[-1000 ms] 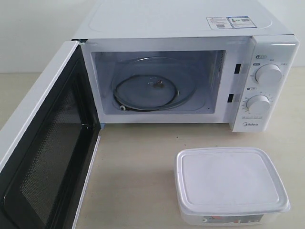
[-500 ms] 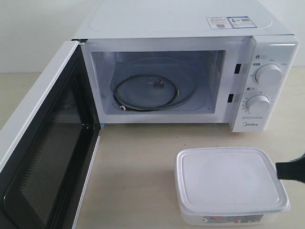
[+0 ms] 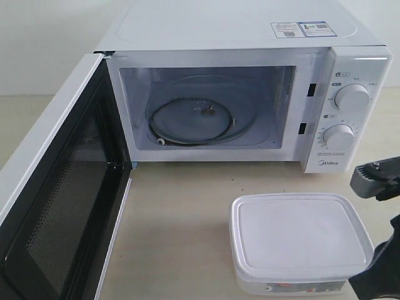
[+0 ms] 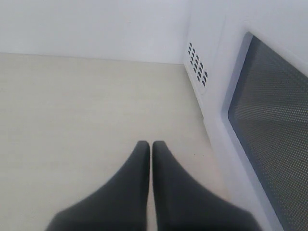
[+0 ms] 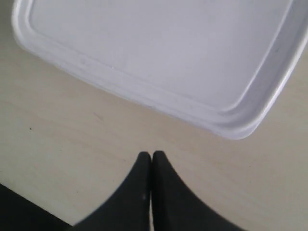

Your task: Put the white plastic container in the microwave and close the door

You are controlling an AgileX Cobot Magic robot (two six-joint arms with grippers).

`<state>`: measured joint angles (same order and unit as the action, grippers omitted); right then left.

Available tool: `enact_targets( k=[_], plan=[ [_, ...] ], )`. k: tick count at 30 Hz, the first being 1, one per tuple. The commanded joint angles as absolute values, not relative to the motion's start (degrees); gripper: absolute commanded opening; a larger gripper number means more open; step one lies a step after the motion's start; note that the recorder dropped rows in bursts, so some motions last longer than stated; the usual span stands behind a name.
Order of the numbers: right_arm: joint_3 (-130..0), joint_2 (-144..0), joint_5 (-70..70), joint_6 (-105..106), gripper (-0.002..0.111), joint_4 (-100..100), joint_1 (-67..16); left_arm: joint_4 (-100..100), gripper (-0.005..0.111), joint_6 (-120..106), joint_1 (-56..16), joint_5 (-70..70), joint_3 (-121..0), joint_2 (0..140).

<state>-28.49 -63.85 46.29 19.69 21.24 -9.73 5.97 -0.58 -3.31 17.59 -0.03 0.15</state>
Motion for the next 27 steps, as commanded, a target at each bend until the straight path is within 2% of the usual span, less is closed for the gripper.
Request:
enact_targets(
  k=[1,10,23,27],
  plan=[
    [-28.64,-67.12,44.01,20.27,0.0,21.17,-9.85,5.99,0.004,-0.46,-3.09,17.1,0.0,0.0],
    [-28.66,-74.13,39.41,17.95,0.0,21.17,-9.85,5.99,0.004,-0.46,-3.09,17.31,0.0,0.0],
    [-28.66,-80.67,14.42,11.16,0.0,17.11,-9.85,5.99,0.004,-0.46,-3.09,17.31,0.0,0.0],
    [-28.77,-81.84,11.07,10.39,0.0,17.2,-9.85,5.99,0.004,-0.46,-3.09,17.1,0.0,0.0]
  ],
)
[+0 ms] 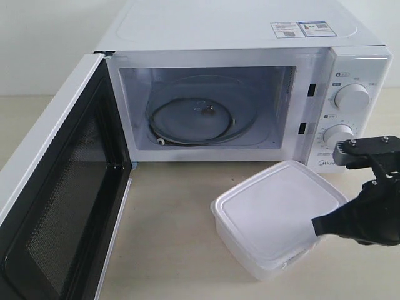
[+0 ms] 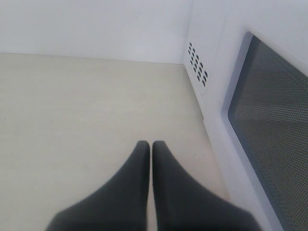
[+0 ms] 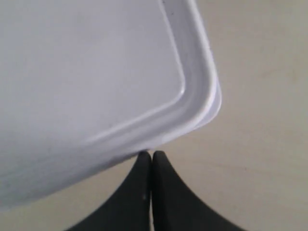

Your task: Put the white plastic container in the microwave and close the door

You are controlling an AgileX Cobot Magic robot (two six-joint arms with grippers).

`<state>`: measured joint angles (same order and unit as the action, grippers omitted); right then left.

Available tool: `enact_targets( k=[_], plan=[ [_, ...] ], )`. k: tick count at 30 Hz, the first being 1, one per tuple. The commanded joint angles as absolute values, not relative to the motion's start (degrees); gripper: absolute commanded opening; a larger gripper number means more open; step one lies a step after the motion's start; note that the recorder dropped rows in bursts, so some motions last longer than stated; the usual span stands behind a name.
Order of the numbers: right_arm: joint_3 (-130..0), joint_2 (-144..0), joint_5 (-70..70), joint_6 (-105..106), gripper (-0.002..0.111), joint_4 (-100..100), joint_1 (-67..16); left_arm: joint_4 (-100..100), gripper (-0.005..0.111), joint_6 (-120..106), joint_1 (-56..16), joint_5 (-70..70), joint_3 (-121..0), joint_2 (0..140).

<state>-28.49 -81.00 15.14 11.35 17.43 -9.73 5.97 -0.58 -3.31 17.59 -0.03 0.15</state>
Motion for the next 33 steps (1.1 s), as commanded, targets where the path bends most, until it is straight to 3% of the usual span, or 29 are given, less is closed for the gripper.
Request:
enact_targets(
  k=[1,9,21,27,33],
  plan=[
    [-28.77,-82.12,10.95,10.39,0.0,17.2,-9.85,5.99,0.004,-0.46,-3.09,17.1,0.0,0.0],
    [-26.87,-78.47,5.74,8.08,0.0,17.46,-9.85,5.99,0.004,-0.46,-3.09,17.1,0.0,0.0],
    [0.0,-62.39,-39.66,0.0,0.0,15.76,-9.85,5.99,0.004,-0.46,-3.09,17.23,0.0,0.0],
    [0.0,-64.07,-43.53,-7.2,0.0,4.75,-9.85,5.99,0.004,-0.46,-3.09,17.23,0.0,0.0],
    [-0.75,-64.8,-30.88,-51.33,0.0,-8.9,-9.85,5.99,0.004,-0.46,-3.09,17.1,0.0,0.0]
  ],
)
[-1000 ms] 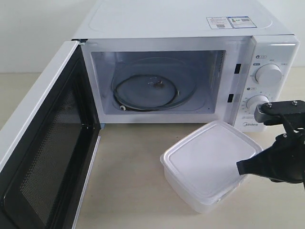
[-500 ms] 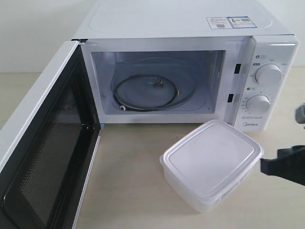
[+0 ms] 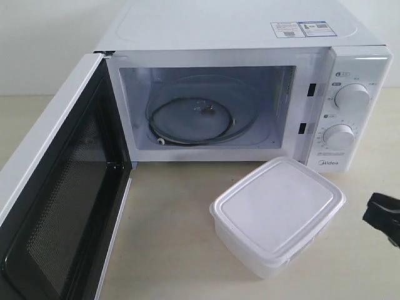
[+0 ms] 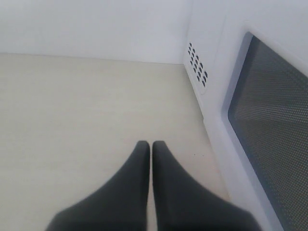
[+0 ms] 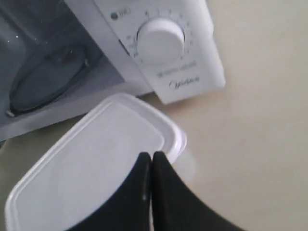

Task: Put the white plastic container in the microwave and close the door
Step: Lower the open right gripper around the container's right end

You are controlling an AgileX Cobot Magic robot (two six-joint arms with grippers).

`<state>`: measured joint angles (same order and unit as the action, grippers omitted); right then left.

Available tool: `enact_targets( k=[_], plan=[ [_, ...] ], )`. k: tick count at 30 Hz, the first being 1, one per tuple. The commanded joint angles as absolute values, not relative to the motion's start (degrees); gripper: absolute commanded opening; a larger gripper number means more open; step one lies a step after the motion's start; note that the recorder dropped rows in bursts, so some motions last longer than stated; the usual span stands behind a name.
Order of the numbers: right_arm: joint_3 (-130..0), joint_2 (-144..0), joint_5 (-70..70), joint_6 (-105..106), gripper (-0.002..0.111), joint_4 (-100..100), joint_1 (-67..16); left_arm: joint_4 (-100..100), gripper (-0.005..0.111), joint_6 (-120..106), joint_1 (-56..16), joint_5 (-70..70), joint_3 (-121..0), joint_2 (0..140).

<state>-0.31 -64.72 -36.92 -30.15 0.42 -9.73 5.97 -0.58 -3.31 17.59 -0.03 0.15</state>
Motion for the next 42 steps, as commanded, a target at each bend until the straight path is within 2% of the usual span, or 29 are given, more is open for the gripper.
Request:
enact_targets(
  k=[1,4,8,16,32,35,37,40,42],
  plan=[
    [-1.33,-64.8,-28.06,-59.51,0.0,-10.49,-9.85,5.99,0.004,-0.46,-3.09,17.1,0.0,0.0],
    [-1.36,-64.8,-28.7,-71.04,0.0,-15.0,-9.85,5.99,0.004,-0.46,-3.09,17.1,0.0,0.0],
    [-4.19,-70.31,-29.92,-73.05,0.0,-20.02,-9.85,5.99,0.004,-0.46,-3.09,17.21,0.0,0.0],
    [-6.46,-81.81,-45.23,-81.09,0.0,-26.2,-9.85,5.99,0.004,-0.46,-3.09,17.21,0.0,0.0],
    [0.0,-81.81,-44.77,-81.51,0.001,-21.82,-9.85,5.99,0.004,-0.46,-3.09,17.21,0.0,0.0],
    [0.0,-81.81,-45.52,-80.02,0.01,-20.86,-9.85,5.99,0.004,-0.46,-3.09,17.21,0.0,0.0],
    [0.0,-81.81,-46.28,-80.02,0.023,-20.39,-9.85,5.99,0.004,-0.46,-3.09,17.21,0.0,0.0],
    [0.0,-81.81,-46.16,-80.02,0.047,-19.68,-9.85,5.99,0.004,-0.46,-3.09,17.21,0.0,0.0],
    [0.0,-81.81,-44.12,-80.02,0.052,-18.65,-9.85,5.99,0.004,-0.46,-3.09,17.21,0.0,0.0]
  ],
)
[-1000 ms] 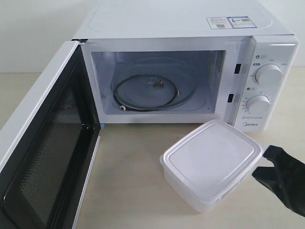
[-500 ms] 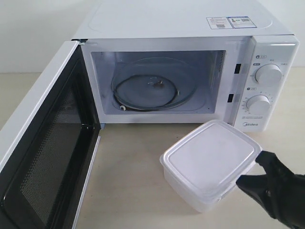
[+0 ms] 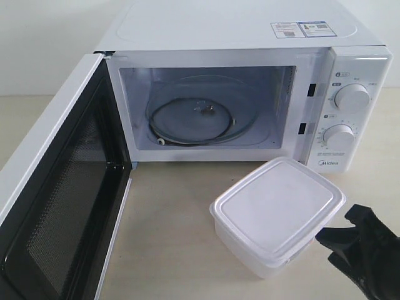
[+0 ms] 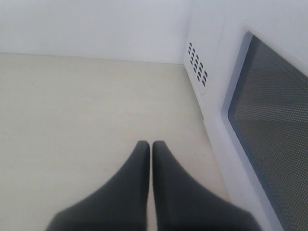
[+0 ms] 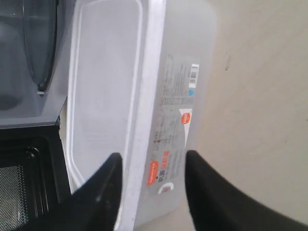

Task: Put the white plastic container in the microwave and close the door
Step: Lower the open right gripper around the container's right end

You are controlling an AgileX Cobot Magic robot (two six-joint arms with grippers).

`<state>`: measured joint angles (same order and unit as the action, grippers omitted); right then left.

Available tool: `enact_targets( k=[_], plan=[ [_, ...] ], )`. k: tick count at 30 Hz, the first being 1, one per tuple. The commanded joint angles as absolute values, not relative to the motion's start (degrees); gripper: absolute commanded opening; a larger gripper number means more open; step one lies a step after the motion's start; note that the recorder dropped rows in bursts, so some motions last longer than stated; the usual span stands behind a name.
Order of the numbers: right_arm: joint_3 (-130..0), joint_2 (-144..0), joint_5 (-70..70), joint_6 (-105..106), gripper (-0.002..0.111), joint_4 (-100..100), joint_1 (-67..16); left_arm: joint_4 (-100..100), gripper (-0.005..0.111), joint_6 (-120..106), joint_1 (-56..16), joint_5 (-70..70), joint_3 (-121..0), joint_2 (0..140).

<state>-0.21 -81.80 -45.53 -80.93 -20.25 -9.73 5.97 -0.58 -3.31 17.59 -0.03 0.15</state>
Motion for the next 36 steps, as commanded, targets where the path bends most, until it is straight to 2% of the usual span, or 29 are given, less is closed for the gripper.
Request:
enact_targets(
  k=[1,4,10,25,36],
  plan=[
    [-0.27,-81.81,-43.01,-80.02,0.052,-18.65,-9.85,5.99,0.004,-0.46,-3.09,17.21,0.0,0.0],
    [-2.23,-81.81,-41.55,-80.02,0.05,-19.0,-9.85,5.99,0.004,-0.46,-3.09,17.21,0.0,0.0],
    [-5.87,-81.81,-39.59,-80.67,0.034,-19.22,-9.85,5.99,0.004,-0.46,-3.09,16.95,0.0,0.0],
    [-8.61,-81.81,-31.97,-87.26,0.034,-25.7,-9.85,5.99,0.004,-0.46,-3.09,16.95,0.0,0.0],
    [-8.7,-82.21,-32.82,-88.23,0.034,-23.96,-9.85,5.99,0.004,-0.46,-3.09,16.95,0.0,0.0]
  ],
)
